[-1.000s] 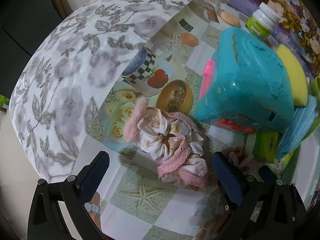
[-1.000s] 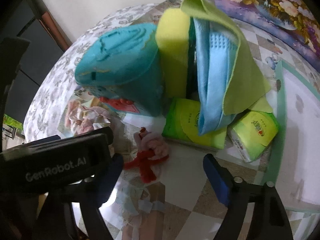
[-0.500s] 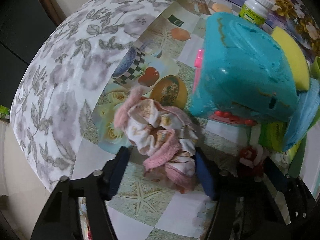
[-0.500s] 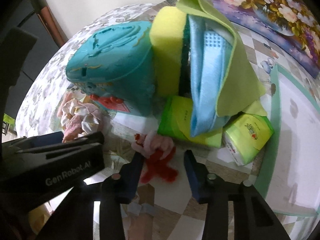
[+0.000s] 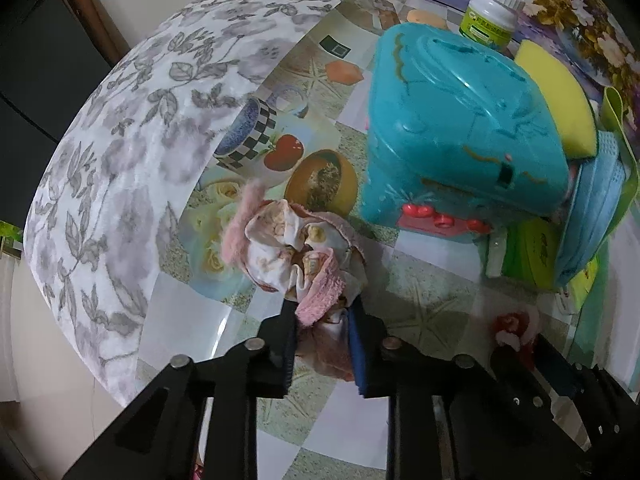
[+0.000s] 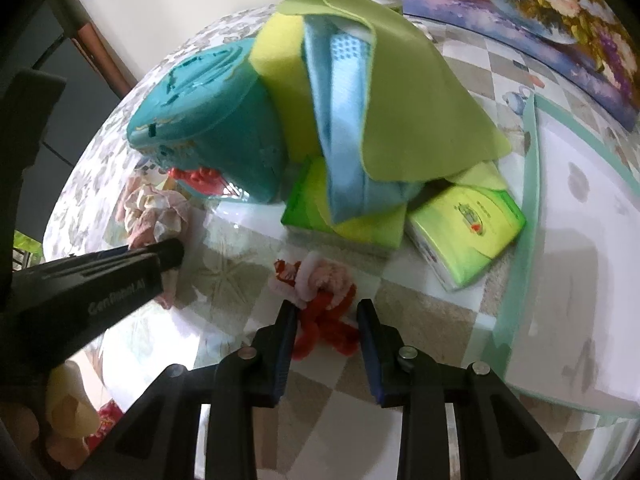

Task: Organize soft objects
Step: 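Close left gripper on the floral cloth while right gripper closes on the red plush, then lift and carry the floral cloth and red plush over the white tray with both grippers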

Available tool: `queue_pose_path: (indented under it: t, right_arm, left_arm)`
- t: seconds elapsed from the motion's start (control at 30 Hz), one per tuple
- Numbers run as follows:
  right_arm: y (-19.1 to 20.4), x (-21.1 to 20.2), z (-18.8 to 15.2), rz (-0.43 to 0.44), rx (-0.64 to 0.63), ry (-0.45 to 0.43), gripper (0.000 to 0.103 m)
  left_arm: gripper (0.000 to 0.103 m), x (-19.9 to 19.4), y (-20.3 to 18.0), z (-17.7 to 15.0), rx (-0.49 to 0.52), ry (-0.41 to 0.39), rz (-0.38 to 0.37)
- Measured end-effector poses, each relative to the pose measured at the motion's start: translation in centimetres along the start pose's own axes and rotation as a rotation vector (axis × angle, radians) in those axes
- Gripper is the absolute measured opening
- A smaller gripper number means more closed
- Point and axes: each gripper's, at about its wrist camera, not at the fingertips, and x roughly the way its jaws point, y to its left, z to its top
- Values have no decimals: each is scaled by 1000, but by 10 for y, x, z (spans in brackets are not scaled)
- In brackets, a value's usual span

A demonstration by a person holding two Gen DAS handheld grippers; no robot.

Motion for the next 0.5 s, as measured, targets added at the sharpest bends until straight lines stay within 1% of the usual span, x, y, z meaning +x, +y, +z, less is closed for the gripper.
queue_pose_path:
  t: [0.13,0.2,0.37,0.47,0.5]
  right_arm:
    - [-13,-6,-6,67,30,13,32]
    - [-16,-7,-7,88,48,18,32]
    - [-43,-17,-11,127,83,14,32]
    - [-49,-24,-12,140,92,4,32]
    - [-49,-26,-13,143,95,1,32]
  left_arm:
    - [20,-10,-2,-16,-15,13,-20]
    - [20,-13,-1,-23,-21,19,-24]
    - [20,-14,-1,-36,-32,27,-28]
    - [20,-18,1,-44,-43,24,-32]
    - [20,-16,3,-41,-47,21,-33]
